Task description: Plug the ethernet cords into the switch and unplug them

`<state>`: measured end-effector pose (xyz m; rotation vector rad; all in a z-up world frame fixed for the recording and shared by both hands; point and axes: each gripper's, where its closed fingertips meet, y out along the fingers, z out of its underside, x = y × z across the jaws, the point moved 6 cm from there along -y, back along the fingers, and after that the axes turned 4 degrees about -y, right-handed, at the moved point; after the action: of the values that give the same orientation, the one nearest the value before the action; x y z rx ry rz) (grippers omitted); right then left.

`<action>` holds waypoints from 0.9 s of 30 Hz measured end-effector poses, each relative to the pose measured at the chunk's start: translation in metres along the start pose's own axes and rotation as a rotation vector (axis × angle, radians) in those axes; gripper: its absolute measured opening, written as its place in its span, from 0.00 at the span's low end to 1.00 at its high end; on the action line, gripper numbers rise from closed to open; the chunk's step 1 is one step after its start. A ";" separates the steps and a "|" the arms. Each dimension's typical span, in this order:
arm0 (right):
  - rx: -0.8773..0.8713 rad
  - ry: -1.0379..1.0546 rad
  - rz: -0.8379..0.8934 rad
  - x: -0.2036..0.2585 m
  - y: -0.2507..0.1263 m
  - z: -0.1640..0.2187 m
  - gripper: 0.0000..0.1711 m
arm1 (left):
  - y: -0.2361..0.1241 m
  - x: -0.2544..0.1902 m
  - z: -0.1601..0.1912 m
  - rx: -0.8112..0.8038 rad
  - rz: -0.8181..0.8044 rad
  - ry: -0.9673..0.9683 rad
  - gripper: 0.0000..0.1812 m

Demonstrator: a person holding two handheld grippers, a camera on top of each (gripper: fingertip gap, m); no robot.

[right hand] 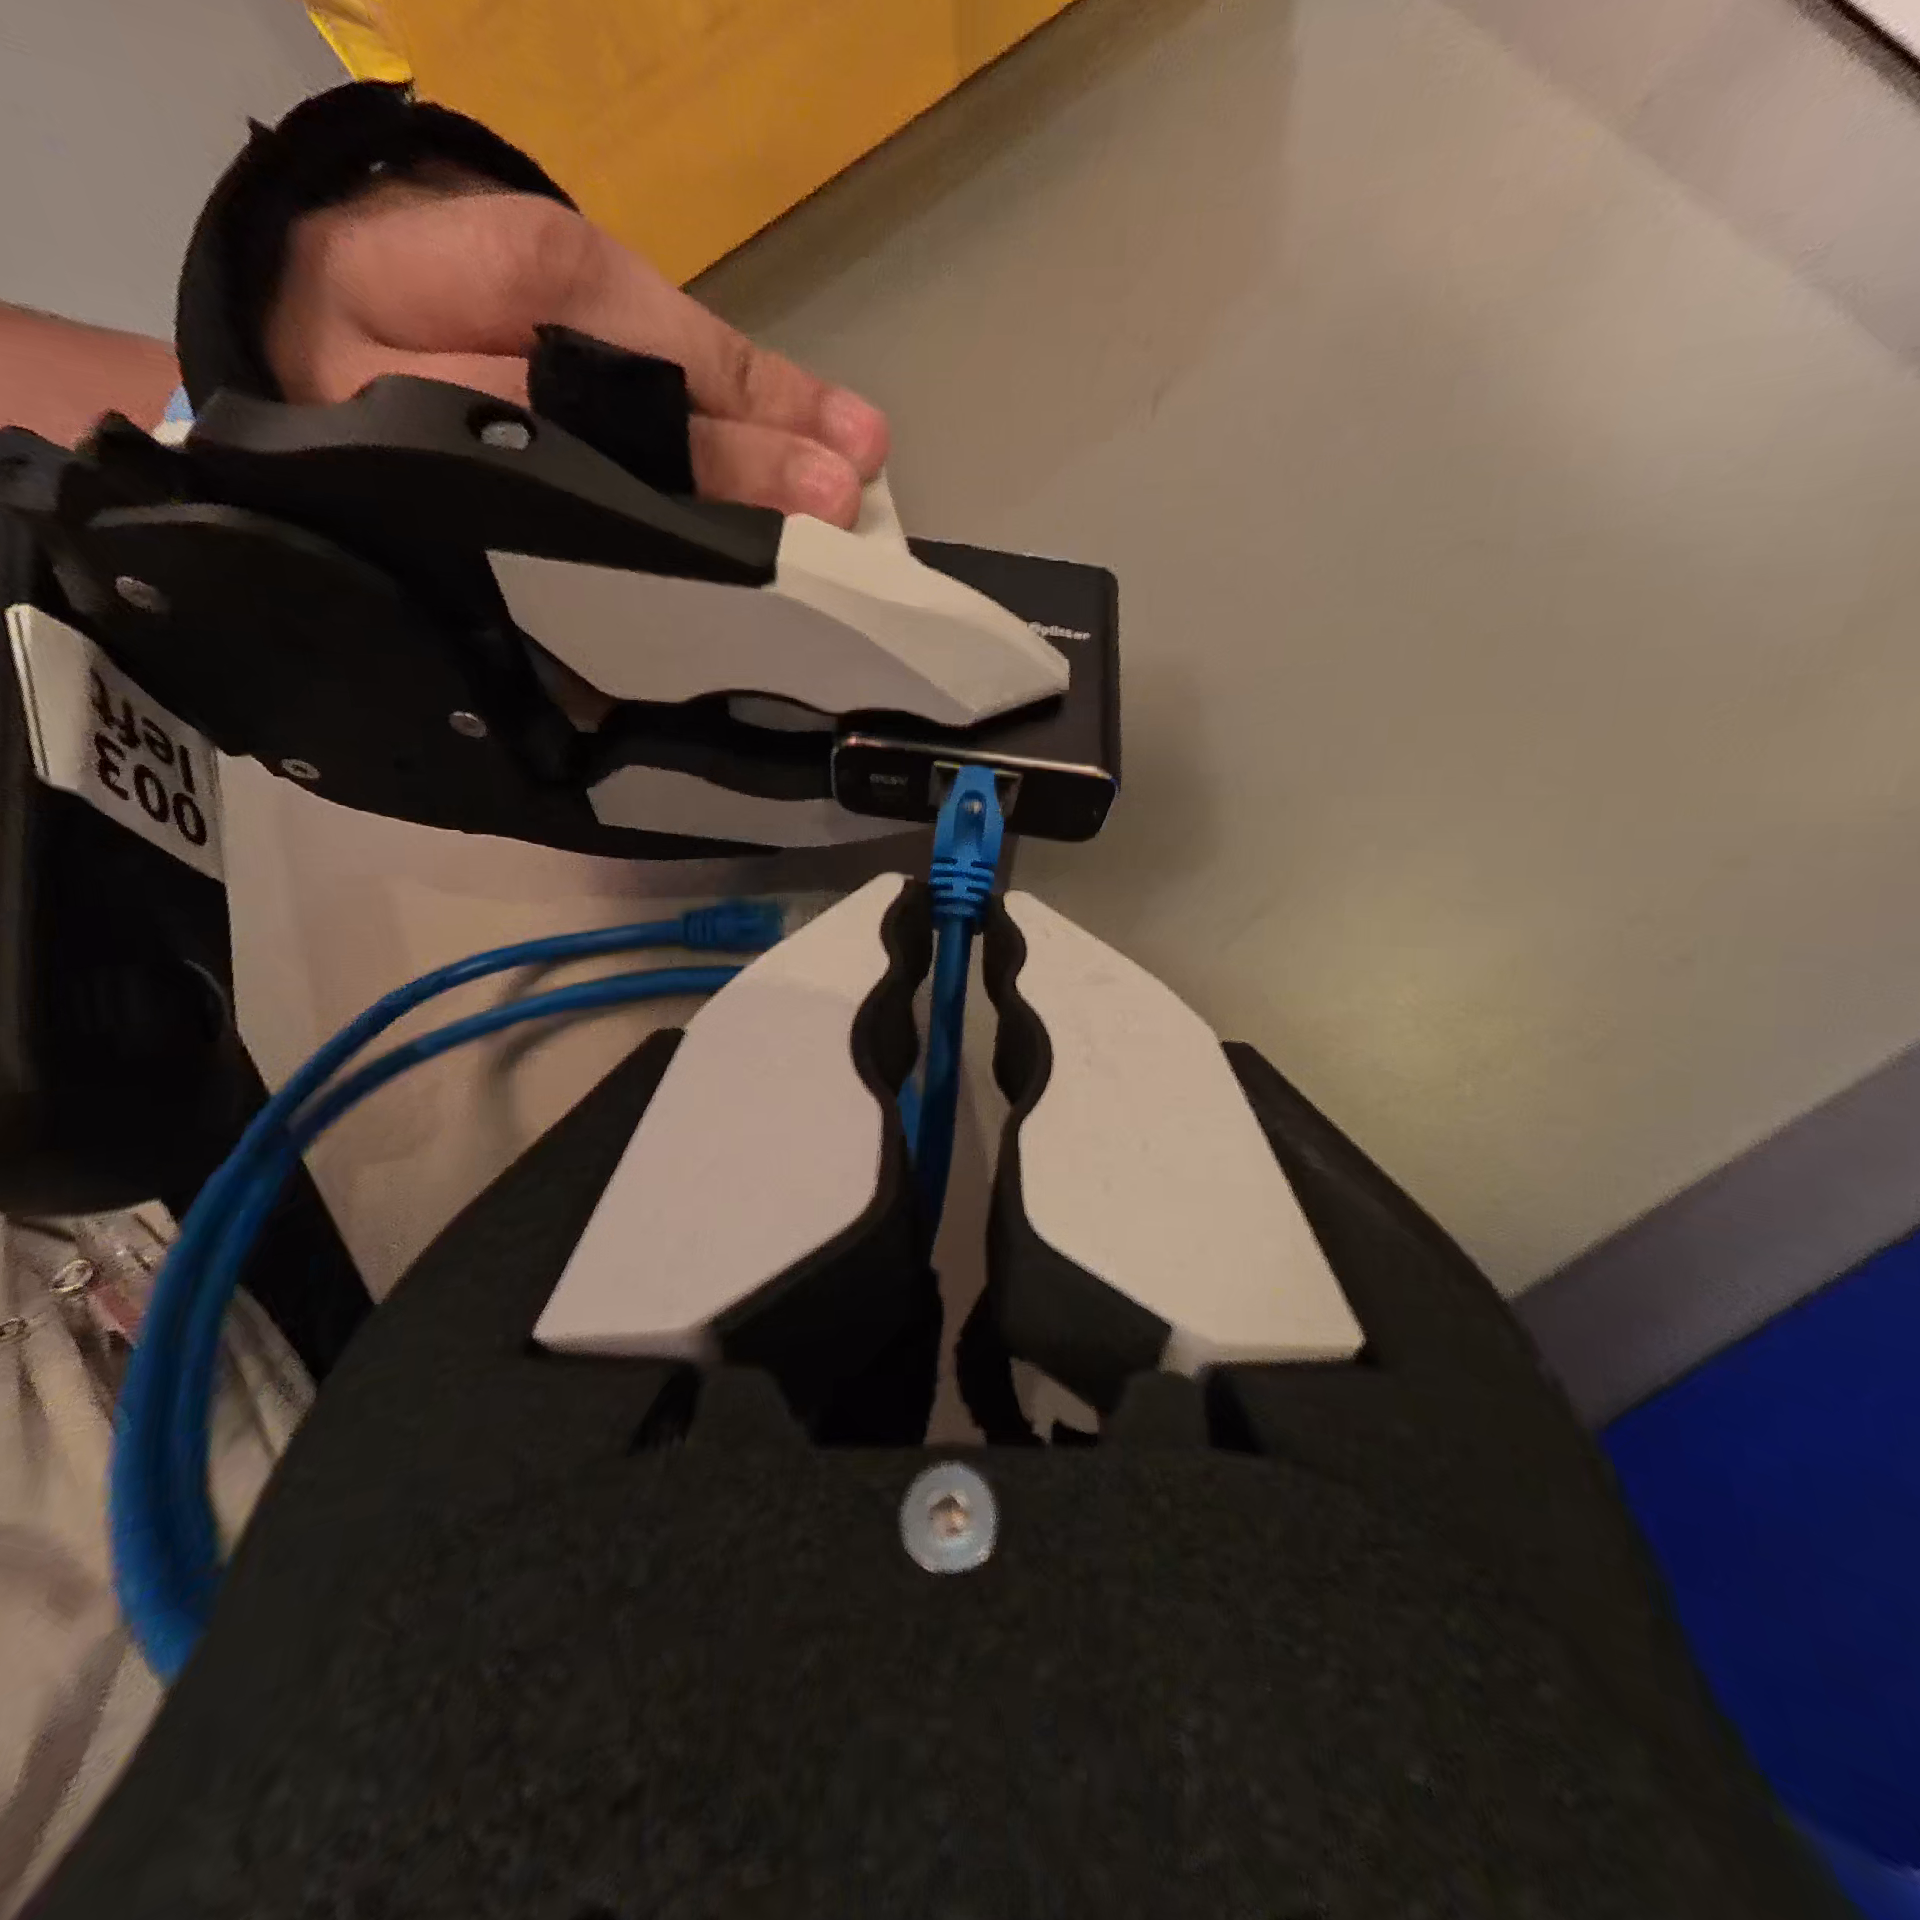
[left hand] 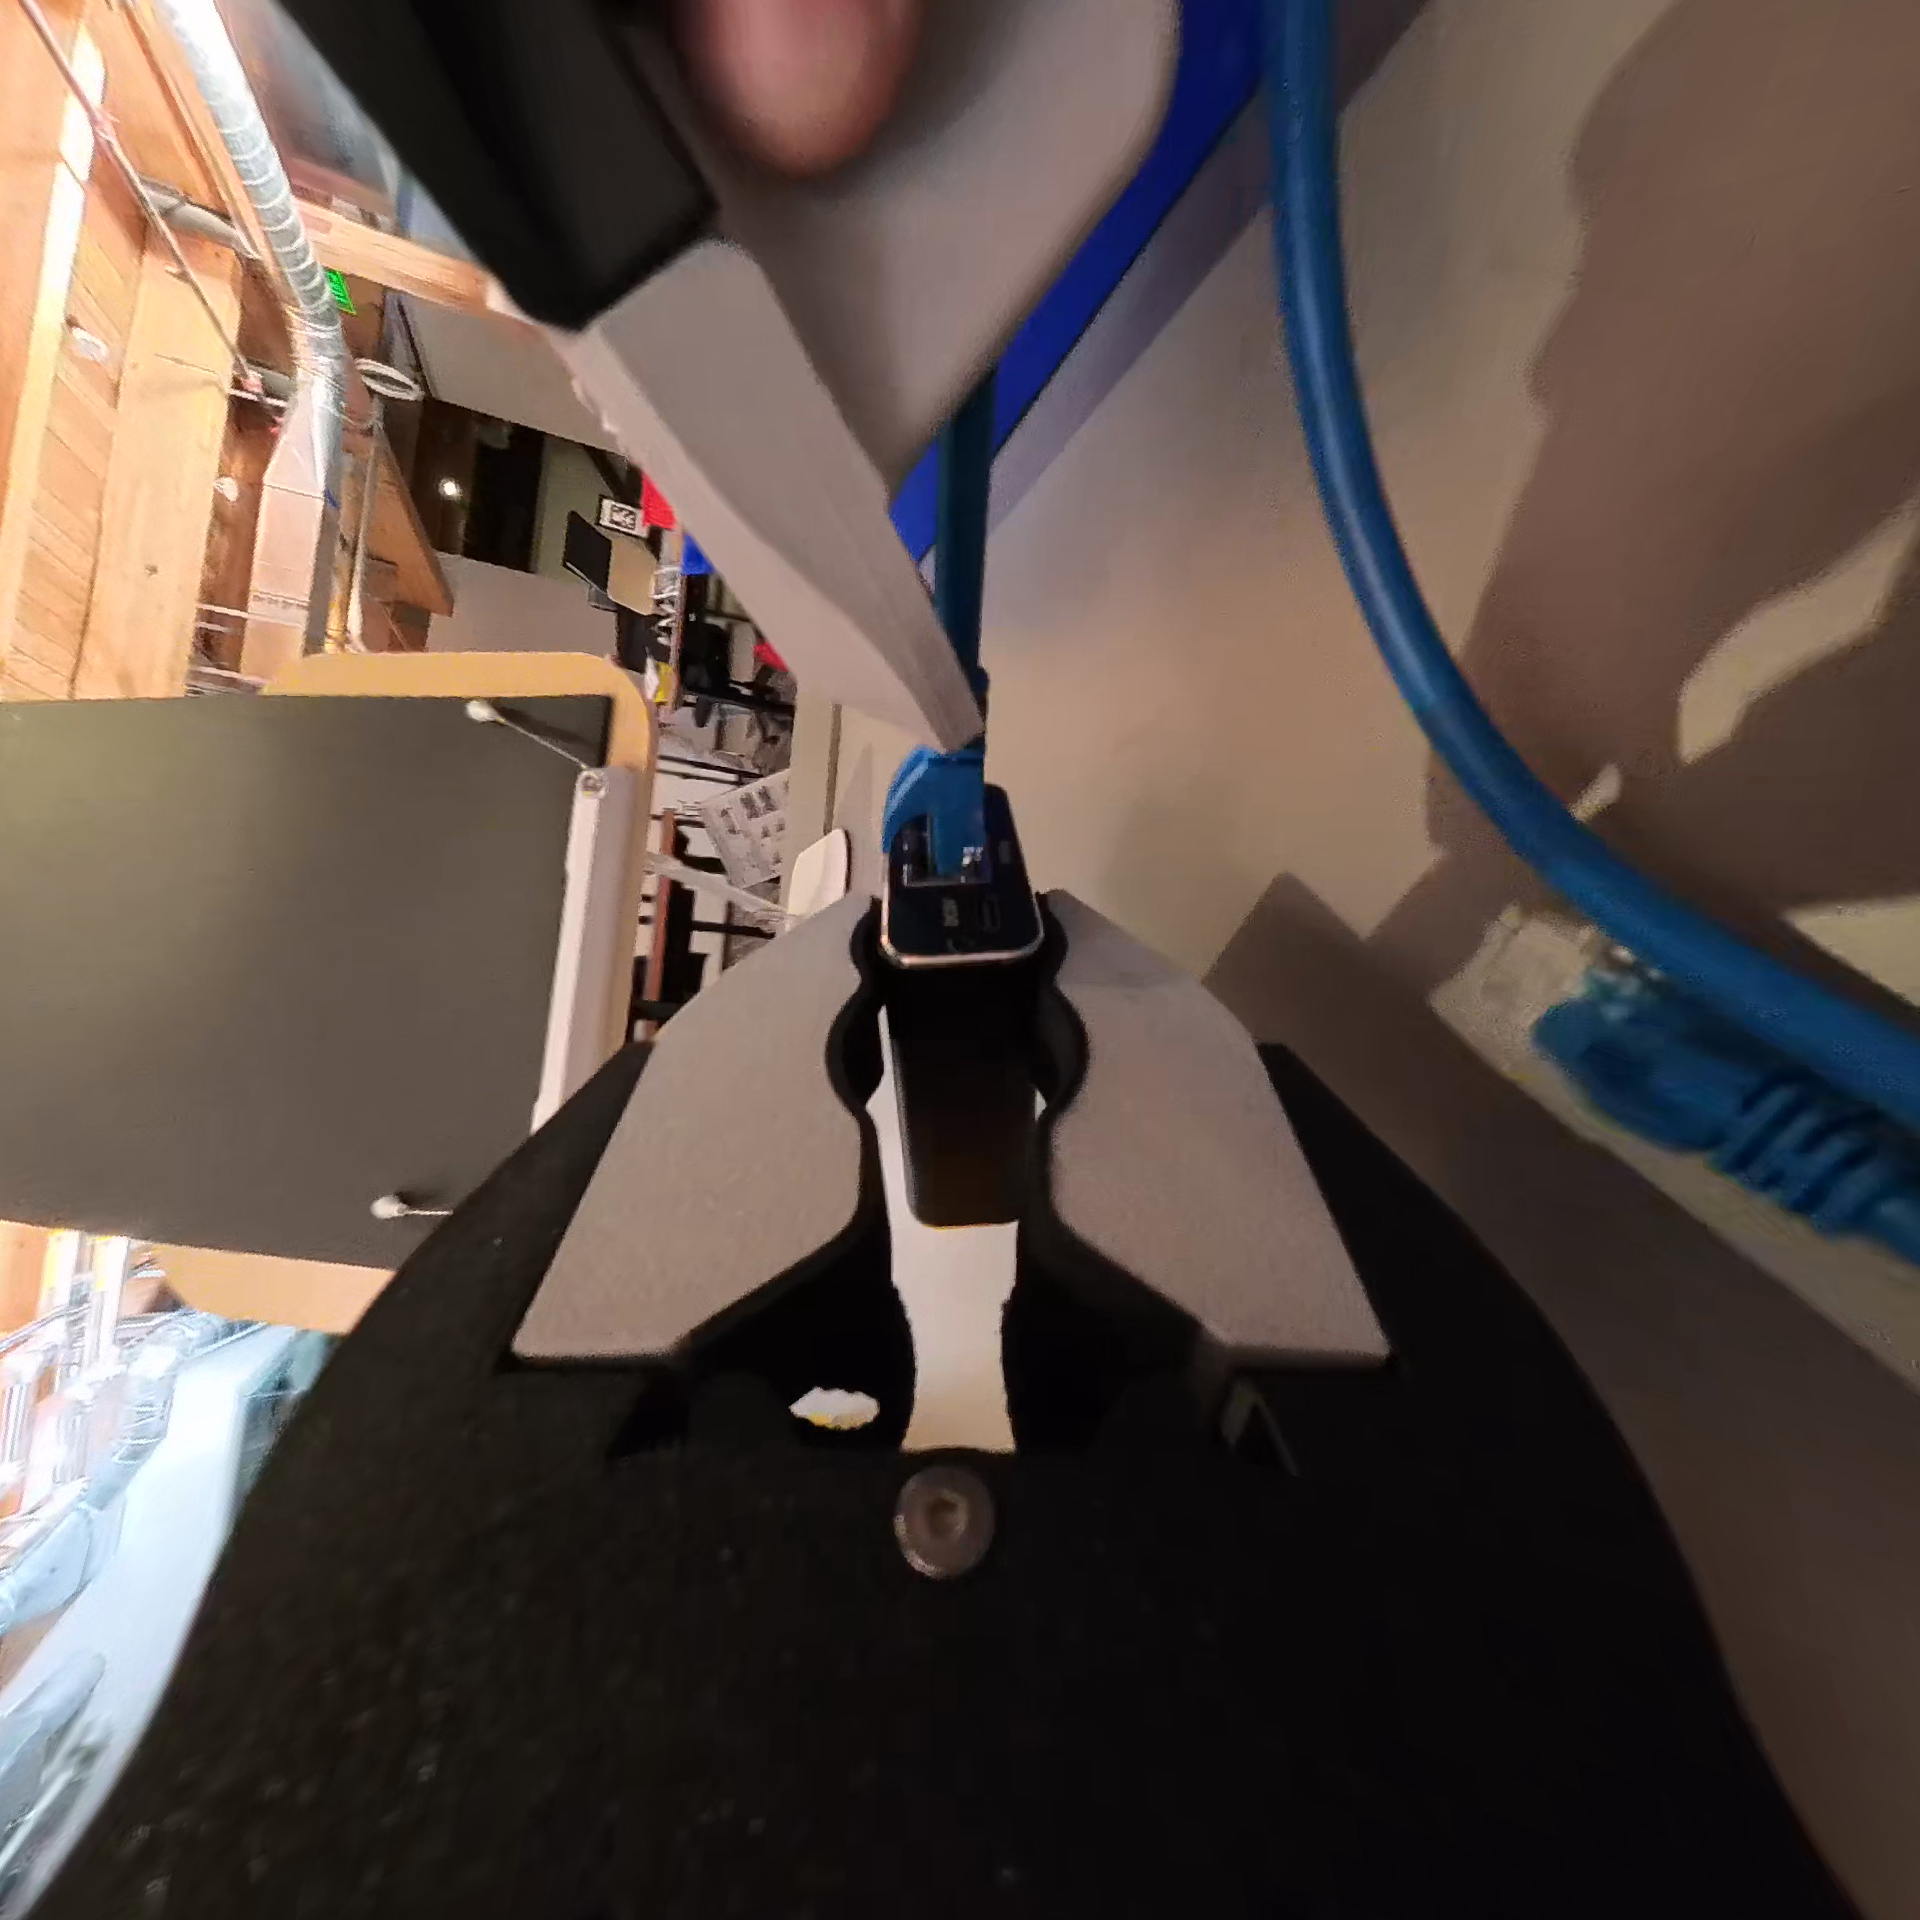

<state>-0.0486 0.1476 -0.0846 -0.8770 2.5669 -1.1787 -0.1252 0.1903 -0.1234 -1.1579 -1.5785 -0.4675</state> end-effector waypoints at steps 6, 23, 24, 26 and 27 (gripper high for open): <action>-0.056 0.001 0.002 -0.005 0.002 0.001 0.06 | 0.004 0.002 0.003 0.013 -0.020 -0.057 0.13; -0.248 0.128 -0.647 -0.009 -0.051 0.023 0.06 | -0.034 0.025 -0.016 -0.403 0.055 -0.337 0.18; -0.263 0.144 -0.701 -0.008 -0.052 0.024 0.06 | -0.038 0.025 -0.021 -0.429 0.045 -0.324 0.18; -0.285 0.168 -0.724 -0.009 -0.050 0.023 0.06 | -0.046 0.026 -0.027 -0.467 0.014 -0.301 0.18; -0.300 0.175 -0.717 -0.012 -0.051 0.022 0.07 | -0.046 0.027 -0.027 -0.462 0.017 -0.295 0.16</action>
<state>-0.0082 0.1150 -0.0626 -1.9581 2.6851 -1.0488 -0.1495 0.1598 -0.0776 -1.6492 -1.7621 -0.7001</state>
